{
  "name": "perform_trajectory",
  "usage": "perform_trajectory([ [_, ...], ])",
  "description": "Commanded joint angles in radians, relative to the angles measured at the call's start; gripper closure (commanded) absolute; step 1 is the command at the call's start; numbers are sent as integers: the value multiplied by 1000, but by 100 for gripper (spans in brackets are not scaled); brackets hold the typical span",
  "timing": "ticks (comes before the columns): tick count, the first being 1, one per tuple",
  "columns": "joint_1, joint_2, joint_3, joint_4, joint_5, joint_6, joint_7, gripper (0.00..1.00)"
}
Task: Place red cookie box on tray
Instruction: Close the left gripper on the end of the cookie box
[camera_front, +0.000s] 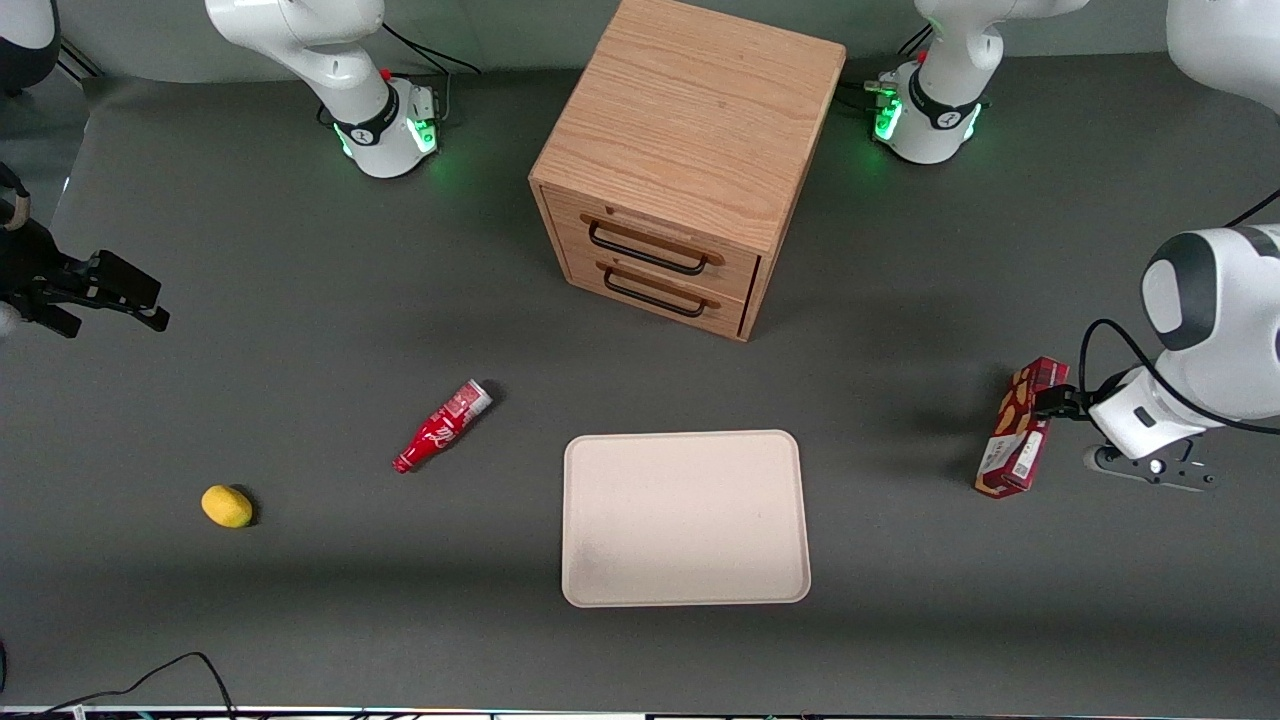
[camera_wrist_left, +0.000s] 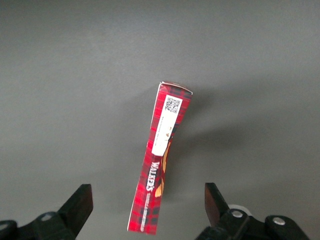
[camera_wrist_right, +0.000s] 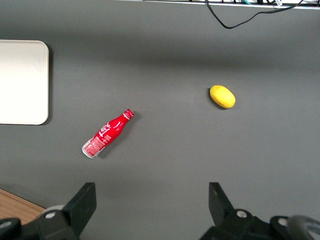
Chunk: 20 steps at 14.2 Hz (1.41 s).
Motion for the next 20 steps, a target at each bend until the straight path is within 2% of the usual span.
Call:
perform_trajectory([
  [1,18,-16,-6,-90,-20,94,54,0],
  [7,20,18,-6,-234,-20,350,56,0],
  [13,39,73,-11,-228,-31,421,149,0],
  [15,46,79,-11,-228,-78,424,189,0],
  [20,44,81,-11,-228,-84,426,191,0],
])
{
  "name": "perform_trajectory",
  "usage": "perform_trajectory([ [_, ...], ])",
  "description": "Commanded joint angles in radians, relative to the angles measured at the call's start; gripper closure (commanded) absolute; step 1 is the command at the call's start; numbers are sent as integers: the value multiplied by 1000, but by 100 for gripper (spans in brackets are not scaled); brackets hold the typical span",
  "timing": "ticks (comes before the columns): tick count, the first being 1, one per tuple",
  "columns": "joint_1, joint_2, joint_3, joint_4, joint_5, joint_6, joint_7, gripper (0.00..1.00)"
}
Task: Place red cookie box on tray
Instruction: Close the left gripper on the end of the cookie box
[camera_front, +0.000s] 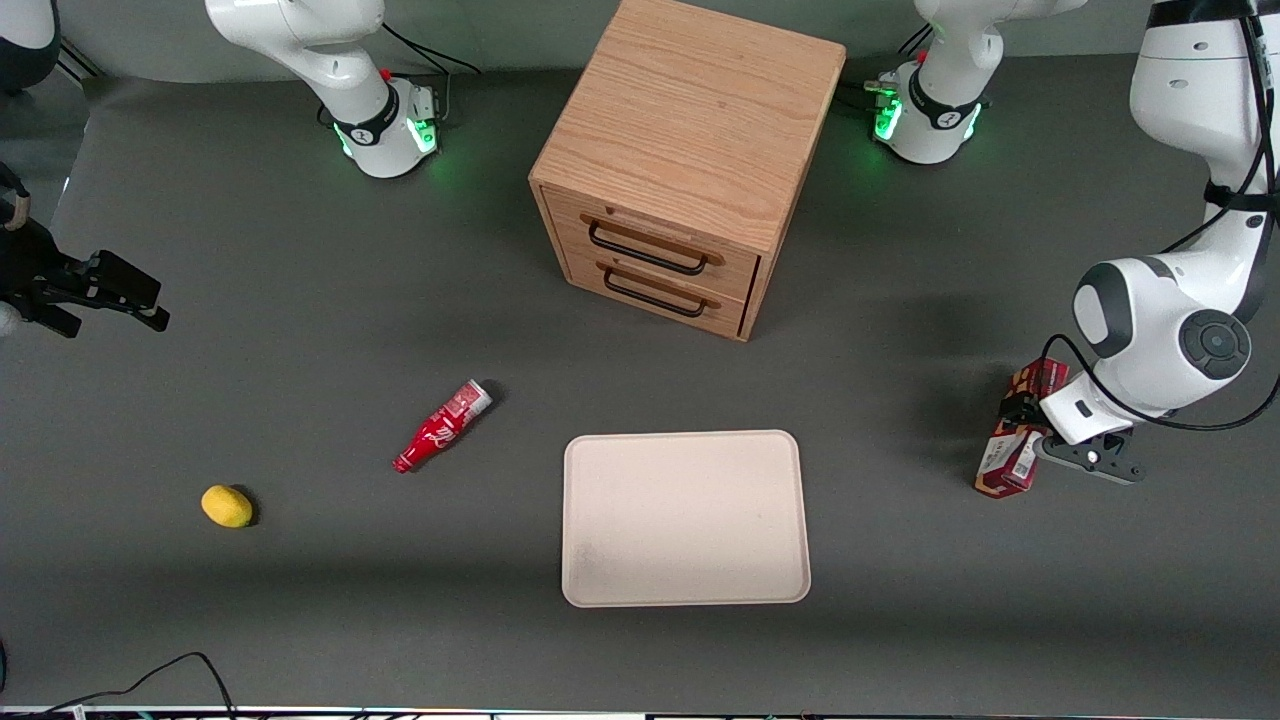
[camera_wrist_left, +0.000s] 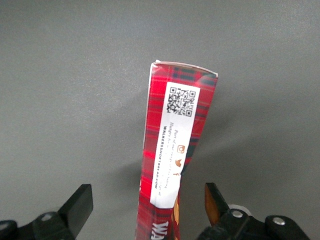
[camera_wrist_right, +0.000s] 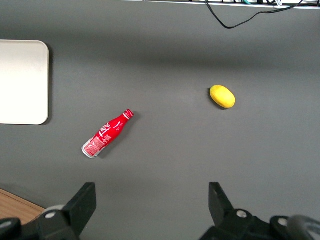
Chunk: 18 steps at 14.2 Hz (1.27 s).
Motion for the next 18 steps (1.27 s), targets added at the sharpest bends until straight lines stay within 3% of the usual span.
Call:
perform_trajectory([
  [1,6,1,-7,-1,-19,10,27,0],
  [3,6,1,-7,-3,-21,10,27,0],
  [4,8,1,-7,-3,-21,9,27,8],
  [7,8,-1,-7,-4,-21,9,27,99],
  [14,6,-31,-9,-3,-27,-37,21,100],
  [18,7,-126,-7,97,-28,-286,-5,100],
])
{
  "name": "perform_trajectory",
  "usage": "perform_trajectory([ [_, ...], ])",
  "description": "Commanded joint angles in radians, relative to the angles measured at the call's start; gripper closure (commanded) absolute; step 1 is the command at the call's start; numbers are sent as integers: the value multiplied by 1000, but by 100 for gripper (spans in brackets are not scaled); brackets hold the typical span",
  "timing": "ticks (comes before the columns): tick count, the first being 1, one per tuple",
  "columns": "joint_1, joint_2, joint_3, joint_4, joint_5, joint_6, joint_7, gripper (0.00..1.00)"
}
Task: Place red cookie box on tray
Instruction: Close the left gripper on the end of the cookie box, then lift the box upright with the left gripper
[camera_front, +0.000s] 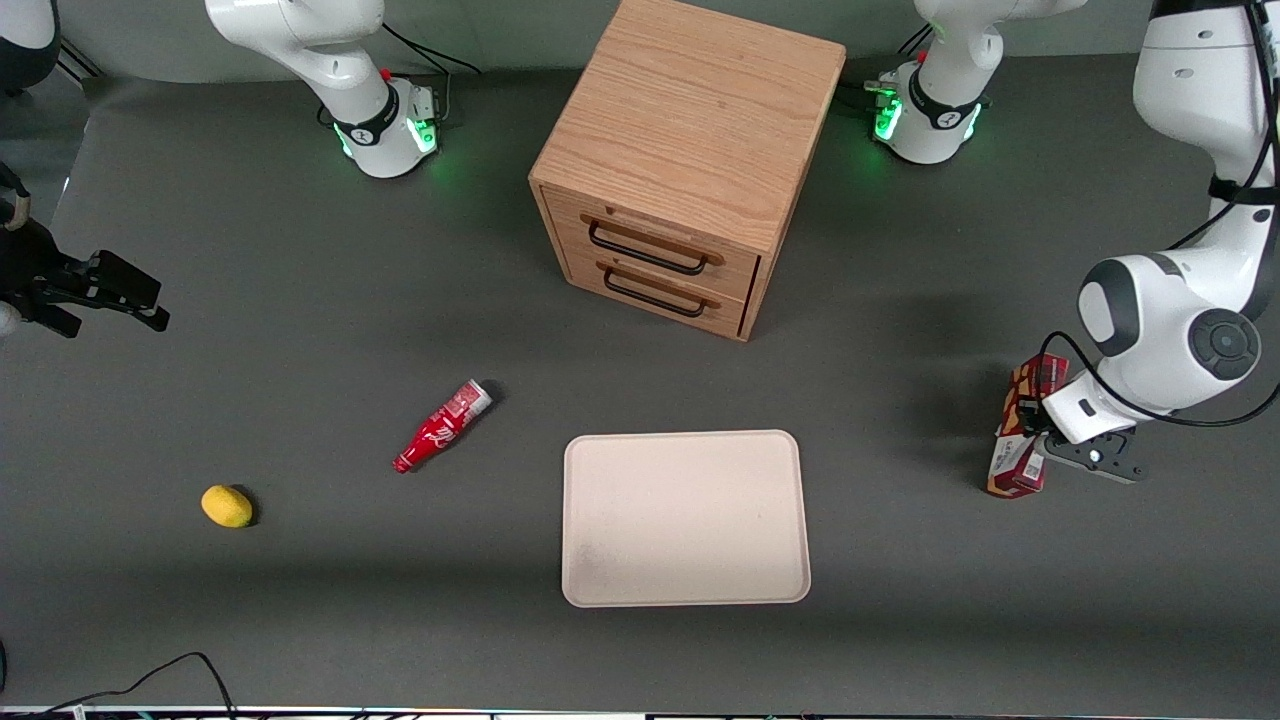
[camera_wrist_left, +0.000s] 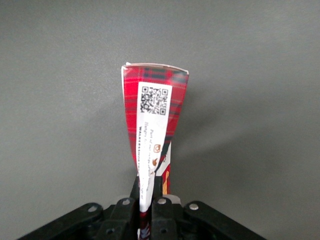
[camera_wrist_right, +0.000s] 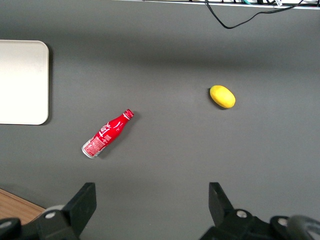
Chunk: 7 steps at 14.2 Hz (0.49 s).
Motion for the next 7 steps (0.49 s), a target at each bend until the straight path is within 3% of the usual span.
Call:
perform_trajectory([
  [1,9,-94,-2,116,-12,-260,-4,100],
  [7,10,-170,8,504,-6,-832,-85,100],
])
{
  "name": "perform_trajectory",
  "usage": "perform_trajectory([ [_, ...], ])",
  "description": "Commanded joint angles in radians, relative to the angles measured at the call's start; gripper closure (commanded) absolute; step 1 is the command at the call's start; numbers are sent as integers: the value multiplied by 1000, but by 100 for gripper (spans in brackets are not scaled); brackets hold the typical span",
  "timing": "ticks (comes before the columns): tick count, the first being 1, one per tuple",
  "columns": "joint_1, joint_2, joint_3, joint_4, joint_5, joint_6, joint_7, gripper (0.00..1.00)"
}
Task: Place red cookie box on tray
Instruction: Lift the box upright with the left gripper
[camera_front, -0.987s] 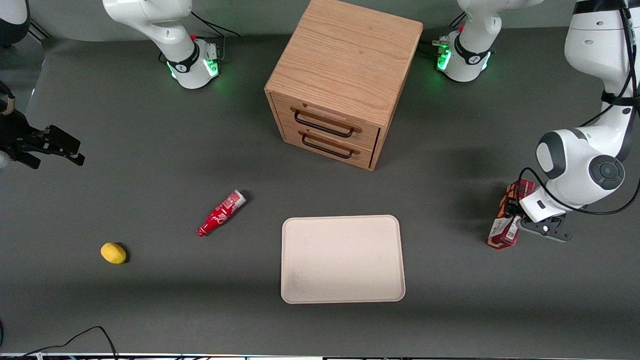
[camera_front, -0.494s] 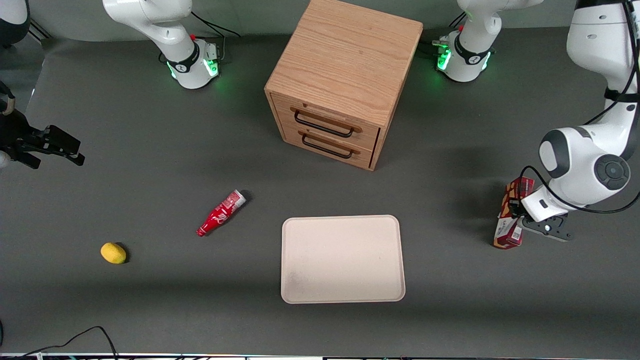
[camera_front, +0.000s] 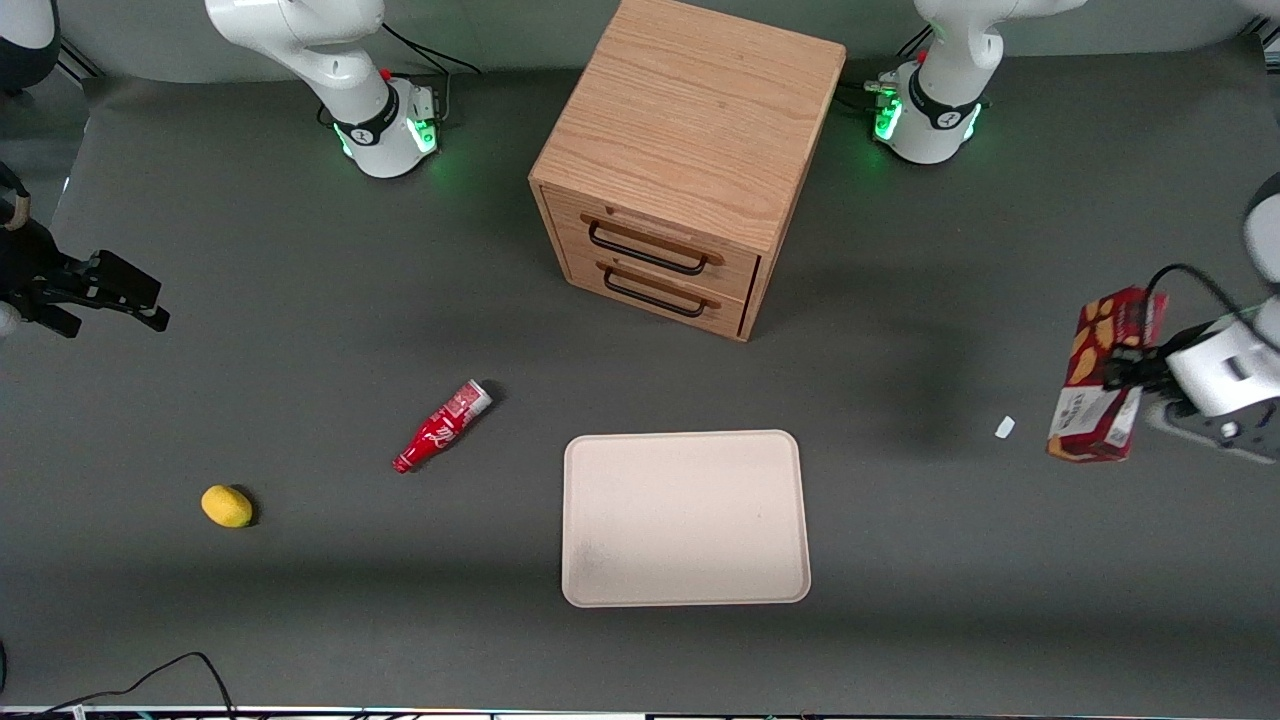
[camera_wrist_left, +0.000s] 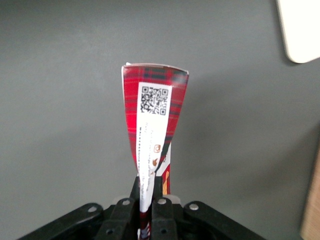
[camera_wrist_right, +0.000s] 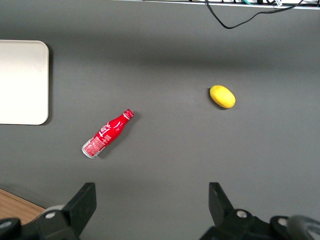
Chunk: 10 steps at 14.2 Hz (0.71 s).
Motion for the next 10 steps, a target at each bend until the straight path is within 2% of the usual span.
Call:
perform_trajectory([
  [1,1,-35,-3,146,-1,-198,-73,100],
  [5,-21,-46,-15,243,-10,-263,-200,100],
  [10,-59,32,-165,328,-8,-253,-482,100],
])
